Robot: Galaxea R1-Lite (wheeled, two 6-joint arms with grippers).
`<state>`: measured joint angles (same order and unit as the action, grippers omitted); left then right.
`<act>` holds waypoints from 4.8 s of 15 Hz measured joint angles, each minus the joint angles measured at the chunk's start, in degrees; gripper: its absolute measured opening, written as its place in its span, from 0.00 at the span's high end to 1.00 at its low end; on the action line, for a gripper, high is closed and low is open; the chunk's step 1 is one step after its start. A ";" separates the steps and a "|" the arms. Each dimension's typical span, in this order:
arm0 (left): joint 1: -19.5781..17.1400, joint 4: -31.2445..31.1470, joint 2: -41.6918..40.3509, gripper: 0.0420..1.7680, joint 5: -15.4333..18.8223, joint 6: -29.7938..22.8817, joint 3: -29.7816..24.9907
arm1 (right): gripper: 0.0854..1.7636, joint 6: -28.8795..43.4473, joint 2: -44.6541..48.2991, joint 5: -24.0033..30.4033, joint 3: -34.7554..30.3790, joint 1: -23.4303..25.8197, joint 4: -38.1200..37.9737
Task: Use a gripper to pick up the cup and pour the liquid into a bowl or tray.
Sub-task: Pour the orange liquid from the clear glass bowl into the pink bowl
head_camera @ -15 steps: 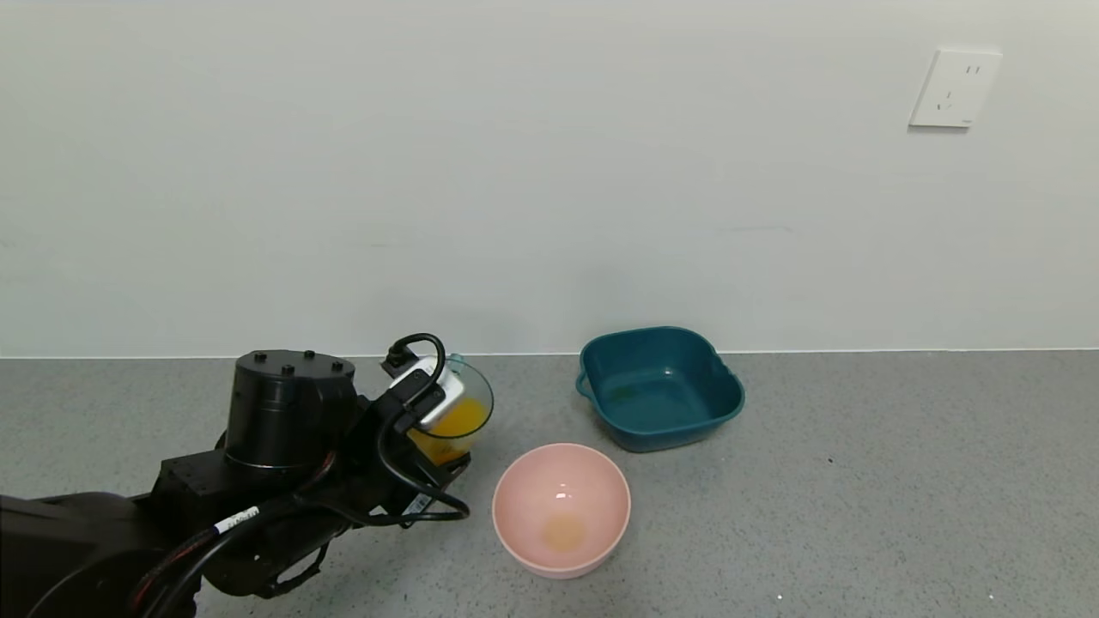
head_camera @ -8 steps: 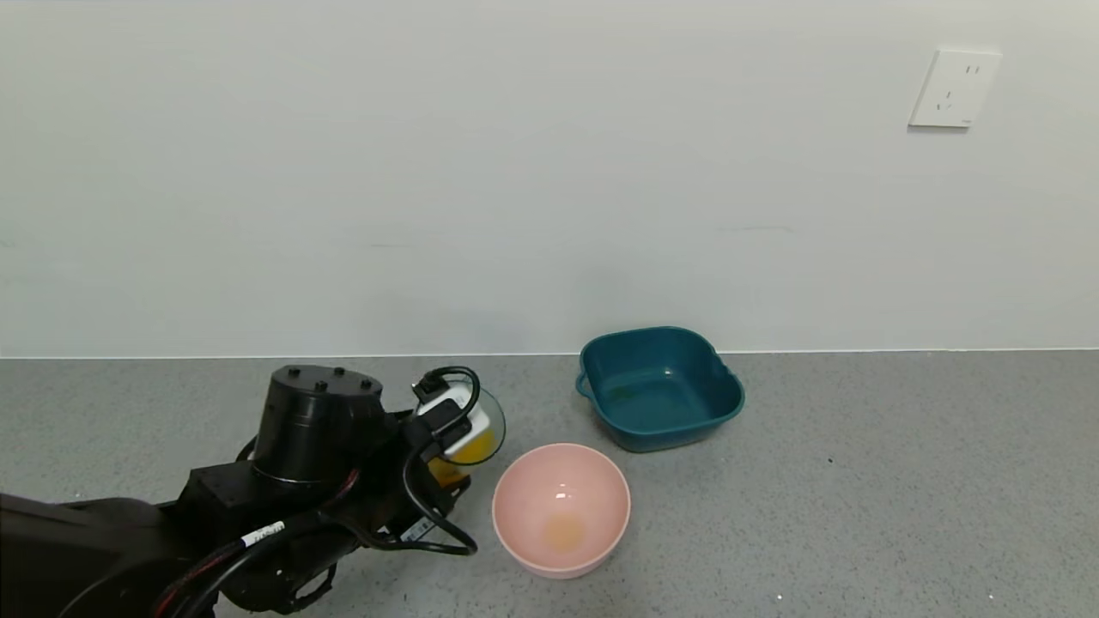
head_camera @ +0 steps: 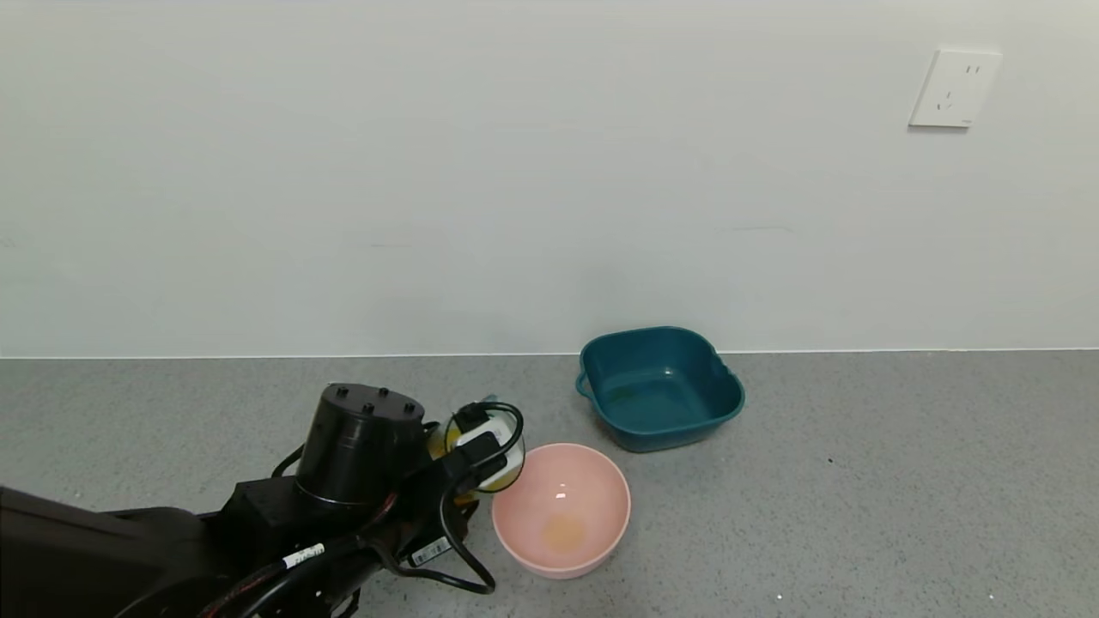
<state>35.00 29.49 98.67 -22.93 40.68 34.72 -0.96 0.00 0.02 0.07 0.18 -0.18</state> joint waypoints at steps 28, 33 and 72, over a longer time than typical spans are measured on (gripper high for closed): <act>3.84 0.02 3.72 0.28 -16.04 25.25 2.65 | 0.03 0.02 0.00 0.02 0.00 0.00 0.00; 4.50 0.00 3.78 0.29 -19.32 31.83 3.67 | 0.03 0.02 0.00 0.02 0.00 0.00 0.00; 10.01 0.44 3.50 0.29 -22.66 39.80 9.00 | 0.03 0.02 0.00 0.00 0.00 0.00 0.02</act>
<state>45.01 29.93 102.17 -45.59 80.48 43.72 -0.94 0.00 0.02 0.07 0.18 -0.16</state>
